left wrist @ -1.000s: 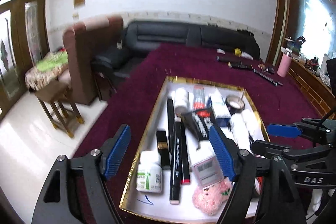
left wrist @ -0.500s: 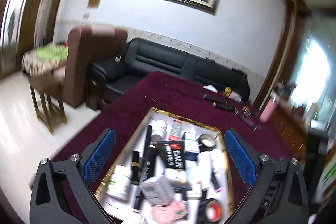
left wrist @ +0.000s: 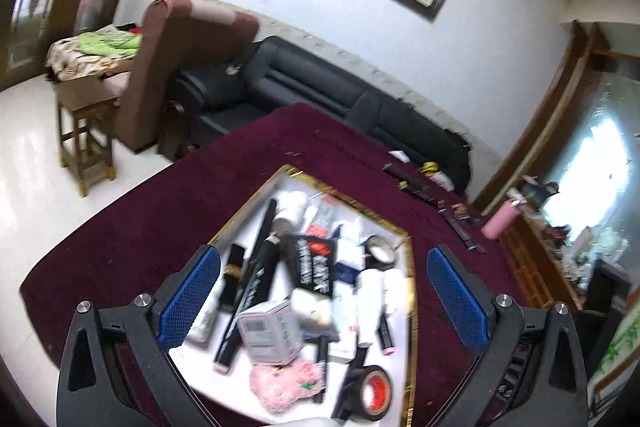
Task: Organize objects
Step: 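Lift both open grippers up away from the tray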
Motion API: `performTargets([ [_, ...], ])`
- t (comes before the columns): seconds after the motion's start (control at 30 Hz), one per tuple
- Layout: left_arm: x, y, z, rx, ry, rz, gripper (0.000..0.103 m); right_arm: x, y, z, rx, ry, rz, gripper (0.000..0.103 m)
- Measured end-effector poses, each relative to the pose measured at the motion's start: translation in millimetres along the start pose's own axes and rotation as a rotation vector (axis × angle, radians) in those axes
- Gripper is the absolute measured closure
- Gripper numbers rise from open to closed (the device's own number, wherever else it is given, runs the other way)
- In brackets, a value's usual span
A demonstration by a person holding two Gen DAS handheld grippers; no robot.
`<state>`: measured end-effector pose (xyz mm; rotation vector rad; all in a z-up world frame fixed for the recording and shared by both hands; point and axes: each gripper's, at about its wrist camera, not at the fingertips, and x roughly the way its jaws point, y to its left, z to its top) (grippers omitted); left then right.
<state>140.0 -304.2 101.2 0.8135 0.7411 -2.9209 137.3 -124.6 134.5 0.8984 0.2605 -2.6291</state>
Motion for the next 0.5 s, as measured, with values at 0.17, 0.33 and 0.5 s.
performTargets([
  [0.17, 7.0, 1.8, -7.9, -0.017, 0.057, 0.067, 0.001, -1.0, 0.2, -1.5, -0.005, -0.004, 0.0, 0.047],
  [0.33, 12.4, -4.1, -15.3, 0.024, 0.104, 0.12, 0.001, -3.1, 1.4, -1.9, -0.008, -0.009, 0.005, 0.047],
  [0.5, 12.2, -27.0, -21.2, 0.154, 0.064, 0.278, 0.001, -9.3, 5.2, -3.1, -0.028, -0.038, 0.01, 0.047],
])
